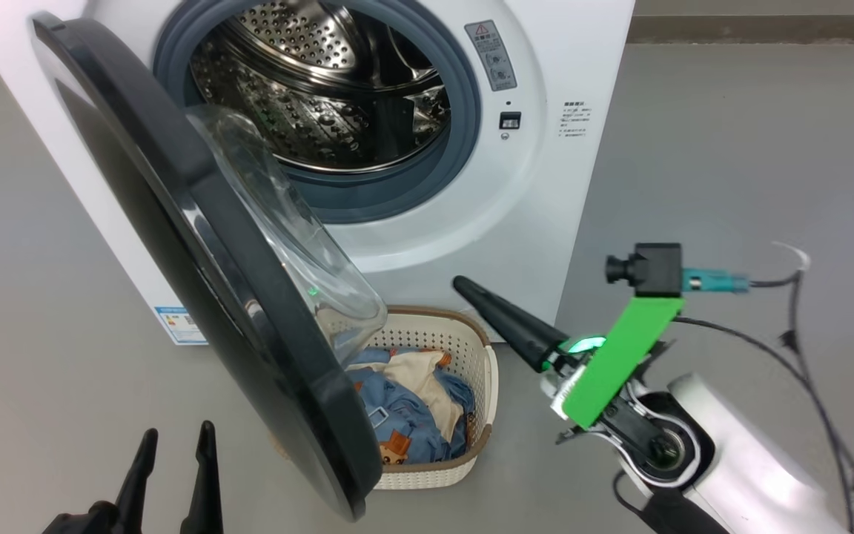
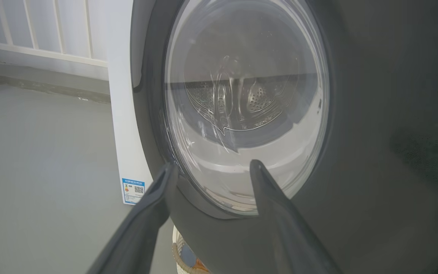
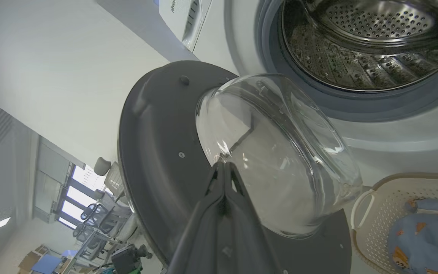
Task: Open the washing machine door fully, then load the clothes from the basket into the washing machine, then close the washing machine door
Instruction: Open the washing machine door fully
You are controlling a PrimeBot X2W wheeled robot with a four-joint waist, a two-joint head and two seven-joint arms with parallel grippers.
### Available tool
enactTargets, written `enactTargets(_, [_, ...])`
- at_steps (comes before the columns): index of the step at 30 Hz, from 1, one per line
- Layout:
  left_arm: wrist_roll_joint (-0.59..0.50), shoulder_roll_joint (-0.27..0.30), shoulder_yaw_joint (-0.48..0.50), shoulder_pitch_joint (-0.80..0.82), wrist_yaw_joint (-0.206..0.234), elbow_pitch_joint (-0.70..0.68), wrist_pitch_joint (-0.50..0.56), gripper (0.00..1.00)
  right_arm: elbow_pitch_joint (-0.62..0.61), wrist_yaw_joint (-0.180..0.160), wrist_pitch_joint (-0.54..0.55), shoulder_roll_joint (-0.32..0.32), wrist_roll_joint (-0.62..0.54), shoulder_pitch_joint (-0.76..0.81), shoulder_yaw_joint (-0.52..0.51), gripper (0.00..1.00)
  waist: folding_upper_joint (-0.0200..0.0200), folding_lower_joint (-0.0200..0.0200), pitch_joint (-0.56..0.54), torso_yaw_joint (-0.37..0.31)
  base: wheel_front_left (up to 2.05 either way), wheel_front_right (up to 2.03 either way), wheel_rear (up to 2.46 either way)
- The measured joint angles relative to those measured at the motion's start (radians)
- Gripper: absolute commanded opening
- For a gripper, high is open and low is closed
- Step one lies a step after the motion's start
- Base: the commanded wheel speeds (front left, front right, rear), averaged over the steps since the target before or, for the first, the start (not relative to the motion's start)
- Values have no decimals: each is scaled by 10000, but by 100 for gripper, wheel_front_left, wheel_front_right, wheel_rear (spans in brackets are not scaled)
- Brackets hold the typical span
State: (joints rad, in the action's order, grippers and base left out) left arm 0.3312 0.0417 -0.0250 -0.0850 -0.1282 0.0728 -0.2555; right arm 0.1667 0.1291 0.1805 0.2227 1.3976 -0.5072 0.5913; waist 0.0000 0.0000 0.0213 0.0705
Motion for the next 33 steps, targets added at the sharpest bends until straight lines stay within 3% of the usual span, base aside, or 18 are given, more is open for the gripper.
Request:
enactTargets(2, [0,0,21,0,0,-2,0,100,-35,0,-761,391,-462,1,314,100,0,0,-17,-39,0,0,0])
enactTargets(5, [0,0,29,-1,0,-4,0,100,-10,0,-1523,796,-895,-2,663,100,0,0,-34,-76,0,0,0])
enactTargets(8, [-2,0,65,-6,0,-4,0,100,322,0,-3057,1526,-1628,-11,1335,100,0,0,-87,-142,0,0,0])
enactTargets(17, [-4,0,109,-189,0,-8,0,100,1344,0,-4293,2397,-2857,33,1682,100,0,0,-194,-242,0,0,0])
enactTargets(23, [-4,0,146,-193,0,-31,0,100,1388,0,-4303,2242,-4803,1122,-280,100,0,0,-211,-319,0,0,0])
enactTargets(33, [-2,0,148,-208,0,-67,0,100,731,0,-4303,1229,-7904,3276,-3181,100,0,-1,-199,-402,0,0,0])
